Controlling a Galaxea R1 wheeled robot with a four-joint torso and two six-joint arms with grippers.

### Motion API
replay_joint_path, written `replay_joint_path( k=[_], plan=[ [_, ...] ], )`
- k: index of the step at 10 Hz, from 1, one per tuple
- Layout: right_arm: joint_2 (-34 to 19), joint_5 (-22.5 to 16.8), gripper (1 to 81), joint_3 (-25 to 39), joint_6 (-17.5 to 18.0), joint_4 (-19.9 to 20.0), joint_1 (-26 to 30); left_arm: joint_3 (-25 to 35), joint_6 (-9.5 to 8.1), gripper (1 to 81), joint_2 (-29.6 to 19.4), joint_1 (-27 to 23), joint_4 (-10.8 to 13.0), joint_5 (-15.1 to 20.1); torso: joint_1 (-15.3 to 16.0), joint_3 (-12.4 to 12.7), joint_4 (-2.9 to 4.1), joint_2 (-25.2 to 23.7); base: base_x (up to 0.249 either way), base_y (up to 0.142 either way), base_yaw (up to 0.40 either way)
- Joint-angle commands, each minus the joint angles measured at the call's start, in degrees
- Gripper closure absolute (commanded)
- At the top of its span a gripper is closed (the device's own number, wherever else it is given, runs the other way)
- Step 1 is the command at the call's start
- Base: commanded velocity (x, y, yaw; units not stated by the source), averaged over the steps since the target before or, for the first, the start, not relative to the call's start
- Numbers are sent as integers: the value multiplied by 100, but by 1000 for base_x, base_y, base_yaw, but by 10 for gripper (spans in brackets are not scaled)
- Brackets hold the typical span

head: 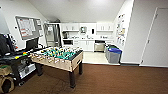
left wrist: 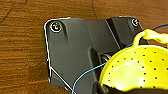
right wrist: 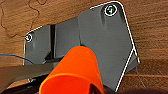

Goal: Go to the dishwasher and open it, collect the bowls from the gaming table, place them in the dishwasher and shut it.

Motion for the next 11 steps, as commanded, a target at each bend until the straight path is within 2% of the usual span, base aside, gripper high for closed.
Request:
replay_joint_path(
  k=[1,5,11],
  plan=[
    [-39,-207,811,-7,-3,-25,304,11,54,811,-101,-278,69,161,0,0,0,0,127,0,0],
    [-39,-207,811,-16,-3,-25,312,11,54,811,-83,-287,86,161,2,0,0,0,136,0,0],
    [-39,-207,811,-25,5,-16,313,11,54,811,-75,-287,130,161,2,0,0,0,137,-67,0]
  ],
)
